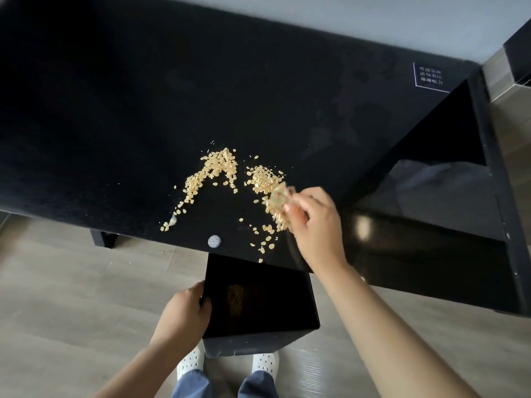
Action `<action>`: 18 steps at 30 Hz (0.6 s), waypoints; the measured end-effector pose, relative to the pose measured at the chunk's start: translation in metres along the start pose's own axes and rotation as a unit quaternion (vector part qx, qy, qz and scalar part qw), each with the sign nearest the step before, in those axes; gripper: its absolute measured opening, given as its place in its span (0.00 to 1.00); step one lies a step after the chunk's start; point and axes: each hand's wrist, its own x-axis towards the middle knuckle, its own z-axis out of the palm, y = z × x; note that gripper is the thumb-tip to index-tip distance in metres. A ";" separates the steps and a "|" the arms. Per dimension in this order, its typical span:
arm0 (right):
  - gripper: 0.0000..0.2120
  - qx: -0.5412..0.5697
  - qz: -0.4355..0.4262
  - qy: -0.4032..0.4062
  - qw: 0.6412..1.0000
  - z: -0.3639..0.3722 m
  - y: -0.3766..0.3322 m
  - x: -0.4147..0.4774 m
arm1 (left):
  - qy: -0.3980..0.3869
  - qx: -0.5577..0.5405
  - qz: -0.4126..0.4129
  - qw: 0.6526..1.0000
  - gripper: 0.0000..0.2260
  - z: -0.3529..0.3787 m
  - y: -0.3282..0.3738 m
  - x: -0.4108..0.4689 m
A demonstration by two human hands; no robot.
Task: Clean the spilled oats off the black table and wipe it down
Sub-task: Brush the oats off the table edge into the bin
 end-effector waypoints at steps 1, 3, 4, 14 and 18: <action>0.07 0.004 -0.006 -0.009 1.000 0.001 -0.006 -0.013 | 0.000 0.001 -0.001 1.000 0.13 -0.002 -0.002 -0.001; 0.09 0.013 -0.019 -0.024 0.999 0.004 -0.016 -0.035 | 0.001 0.005 -0.005 1.000 0.12 -0.005 -0.007 -0.003; 0.10 0.019 -0.025 -0.029 0.999 0.006 -0.019 -0.045 | 0.002 0.008 -0.006 1.000 0.11 -0.006 -0.009 -0.004; 0.07 0.099 -0.006 -0.081 0.992 0.003 -0.044 -0.092 | 0.010 0.015 -0.006 1.000 0.09 -0.019 -0.027 -0.010; 0.05 0.141 0.017 -0.040 0.989 -0.013 -0.055 -0.078 | 0.008 0.008 -0.007 1.000 0.11 -0.020 -0.031 -0.008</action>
